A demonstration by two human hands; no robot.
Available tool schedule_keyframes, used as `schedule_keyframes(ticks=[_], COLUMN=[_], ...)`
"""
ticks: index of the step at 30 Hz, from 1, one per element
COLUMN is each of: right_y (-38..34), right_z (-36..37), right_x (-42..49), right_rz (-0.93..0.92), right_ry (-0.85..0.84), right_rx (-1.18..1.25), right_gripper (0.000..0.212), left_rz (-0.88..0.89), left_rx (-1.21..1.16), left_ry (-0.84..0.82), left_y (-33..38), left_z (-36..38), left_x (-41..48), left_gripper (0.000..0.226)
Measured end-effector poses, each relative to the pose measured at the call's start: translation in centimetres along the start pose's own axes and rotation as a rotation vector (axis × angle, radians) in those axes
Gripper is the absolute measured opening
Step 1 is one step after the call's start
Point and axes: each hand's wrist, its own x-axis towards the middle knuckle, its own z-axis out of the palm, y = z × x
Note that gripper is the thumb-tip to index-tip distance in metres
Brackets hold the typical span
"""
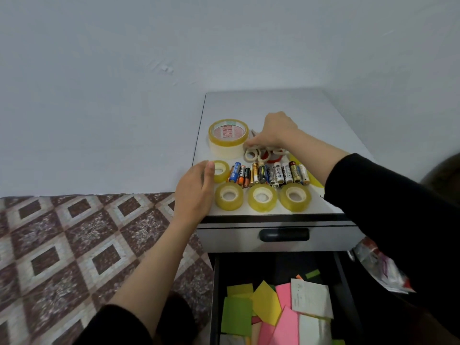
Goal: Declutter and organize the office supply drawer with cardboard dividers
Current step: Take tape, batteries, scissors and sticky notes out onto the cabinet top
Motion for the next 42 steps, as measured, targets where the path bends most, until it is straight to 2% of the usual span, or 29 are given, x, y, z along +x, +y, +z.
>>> schedule_keyframes(ticks=[6, 10, 16, 21, 23, 32, 36, 42], right_y=[0.6, 0.8, 1.6, 2.5, 3.0, 6.0, 7.9, 11.2], right_z=[-0.3, -0.7, -1.9, -2.0, -1.1, 5.3, 9.0, 14.3], right_x=[-0.5, -1.0, -3.6, -9.6, -11.9, -20.2, -22.8, -25.1], right_rz=[0.014, 0.027, -0.024, -0.18, -0.197, -0.163, -0.103, 0.015], right_ry=[0.001, 0.047, 0.155, 0.221, 0.231, 0.073, -0.013, -0.156], right_rx=[0.034, 0.062, 0.201, 0.412, 0.457, 0.576, 0.571, 0.515], right_gripper=[0.06, 0.056, 0.042, 0.013, 0.011, 0.012, 0.015, 0.016], left_rz=[0.006, 0.005, -0.047, -0.035, -0.031, 0.076, 0.07, -0.132], left_rx=[0.044, 0.058, 0.098, -0.04, -0.051, -0.017, 0.028, 0.145], left_ry=[0.049, 0.02, -0.008, 0.069, 0.067, 0.083, -0.059, -0.393], left_y=[0.1, -0.1, 0.0, 0.4, 0.3, 1.2, -0.3, -4.5], left_z=[0.0, 0.1, 0.0, -0.6, -1.0, -1.5, 1.2, 5.1], left_x=[-0.1, -0.1, -0.2, -3.7, -5.6, -13.7, -18.3, -22.5], left_gripper=[0.037, 0.04, 0.044, 0.042, 0.042, 0.034, 0.029, 0.033])
